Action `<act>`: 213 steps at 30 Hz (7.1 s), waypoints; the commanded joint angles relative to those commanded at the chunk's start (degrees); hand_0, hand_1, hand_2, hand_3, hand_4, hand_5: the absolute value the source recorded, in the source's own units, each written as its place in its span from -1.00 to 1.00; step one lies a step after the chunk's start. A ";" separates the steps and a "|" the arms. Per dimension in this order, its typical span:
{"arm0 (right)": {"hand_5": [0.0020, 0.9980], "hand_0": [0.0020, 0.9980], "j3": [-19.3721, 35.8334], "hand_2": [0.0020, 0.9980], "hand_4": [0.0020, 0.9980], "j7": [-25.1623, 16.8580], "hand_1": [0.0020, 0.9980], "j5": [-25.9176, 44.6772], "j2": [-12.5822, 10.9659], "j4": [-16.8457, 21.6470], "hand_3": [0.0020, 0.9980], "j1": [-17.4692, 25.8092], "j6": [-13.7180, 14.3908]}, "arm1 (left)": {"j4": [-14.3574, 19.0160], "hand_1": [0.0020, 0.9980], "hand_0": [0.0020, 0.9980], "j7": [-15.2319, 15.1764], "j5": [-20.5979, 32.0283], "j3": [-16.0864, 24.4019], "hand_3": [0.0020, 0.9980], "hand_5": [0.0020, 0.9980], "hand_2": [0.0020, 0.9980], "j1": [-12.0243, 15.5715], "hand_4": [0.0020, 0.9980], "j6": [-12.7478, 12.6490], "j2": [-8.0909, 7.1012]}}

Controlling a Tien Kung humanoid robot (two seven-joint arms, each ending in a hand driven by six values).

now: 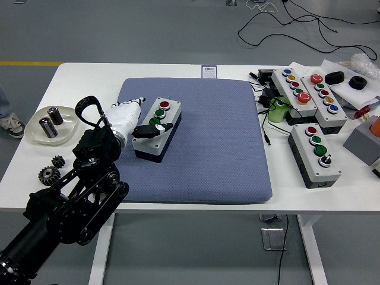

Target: Pick up the button,place it on the desk,press the button,press the button

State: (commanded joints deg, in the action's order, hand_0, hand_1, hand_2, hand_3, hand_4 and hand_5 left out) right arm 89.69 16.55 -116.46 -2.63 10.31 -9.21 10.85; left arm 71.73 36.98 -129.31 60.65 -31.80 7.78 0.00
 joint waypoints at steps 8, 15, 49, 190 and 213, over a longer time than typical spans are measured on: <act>-0.66 0.35 -0.27 0.37 -0.39 -0.01 0.30 0.28 -0.10 0.00 0.26 0.24 0.03 | -4.87 1.00 0.93 0.00 1.32 -2.55 1.00 0.81 1.00 -1.95 1.00 -4.83 0.00; -0.66 0.35 -0.66 0.37 -0.39 -0.05 0.30 0.76 -0.11 0.00 0.26 0.32 0.05 | -8.82 1.00 0.89 0.00 3.36 -3.37 1.00 0.79 1.00 -2.97 1.00 -7.01 0.00; -0.66 0.35 0.41 0.36 -0.38 -0.24 0.30 -0.66 -0.51 0.00 0.26 0.53 -0.07 | -14.63 1.00 0.77 0.00 6.17 -9.04 1.00 0.60 1.00 -5.81 1.00 -6.29 0.00; -0.66 0.35 1.29 0.35 -0.38 0.19 0.30 -1.12 0.04 0.00 0.25 0.36 -0.03 | -28.03 -0.10 -0.17 -47.60 6.27 -23.18 0.68 -1.00 0.24 -9.78 0.03 -25.38 -4.65; -0.66 0.35 1.66 0.36 -0.38 0.10 0.31 -1.24 0.07 0.00 0.25 0.16 -0.01 | -17.35 0.34 0.04 -47.57 1.87 -17.15 0.89 -0.75 0.86 -7.05 0.29 -23.16 -7.00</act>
State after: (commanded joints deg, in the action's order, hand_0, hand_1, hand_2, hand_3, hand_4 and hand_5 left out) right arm 91.35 16.66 -117.69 -2.56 10.31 -9.05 10.84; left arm 54.39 -10.59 -127.44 43.50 -38.85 -15.37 -7.00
